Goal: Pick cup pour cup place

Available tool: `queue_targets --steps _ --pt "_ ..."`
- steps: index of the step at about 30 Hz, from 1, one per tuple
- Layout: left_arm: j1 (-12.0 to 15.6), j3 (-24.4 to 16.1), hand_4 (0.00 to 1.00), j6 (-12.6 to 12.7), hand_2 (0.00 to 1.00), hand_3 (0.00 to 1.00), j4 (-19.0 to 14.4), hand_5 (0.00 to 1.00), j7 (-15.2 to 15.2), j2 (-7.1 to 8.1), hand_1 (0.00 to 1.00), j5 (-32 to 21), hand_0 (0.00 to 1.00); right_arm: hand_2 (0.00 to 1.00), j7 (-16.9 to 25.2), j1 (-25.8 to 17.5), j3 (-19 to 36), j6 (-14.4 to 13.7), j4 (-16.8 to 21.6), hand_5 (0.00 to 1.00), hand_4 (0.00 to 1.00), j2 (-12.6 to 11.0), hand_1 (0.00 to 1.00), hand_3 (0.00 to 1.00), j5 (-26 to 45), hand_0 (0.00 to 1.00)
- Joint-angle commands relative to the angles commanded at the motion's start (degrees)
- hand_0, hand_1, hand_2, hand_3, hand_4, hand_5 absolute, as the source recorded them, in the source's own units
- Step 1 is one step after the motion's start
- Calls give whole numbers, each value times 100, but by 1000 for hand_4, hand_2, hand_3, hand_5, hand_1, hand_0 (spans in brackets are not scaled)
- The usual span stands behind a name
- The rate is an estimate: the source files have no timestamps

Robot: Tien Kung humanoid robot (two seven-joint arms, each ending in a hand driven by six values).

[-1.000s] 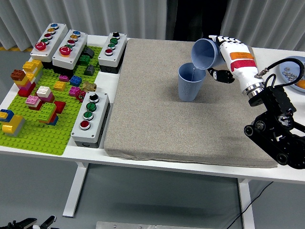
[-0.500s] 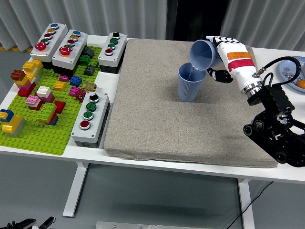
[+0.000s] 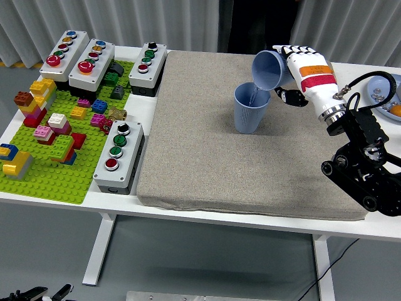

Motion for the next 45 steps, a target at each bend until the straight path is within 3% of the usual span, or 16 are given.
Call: queue_targets --steps 10,45 --pt "-16 9 511 -1 831 719 0 998 -2 -2 779 -13 765 554 -210 32 -63 -250 17 29 627 7 663 625 -349 819" --pt "3 22 513 -1 830 720 0 998 1 -5 779 -26 765 560 -553 105 -398 -250 68 2 636 -68 678 616 -997 843"
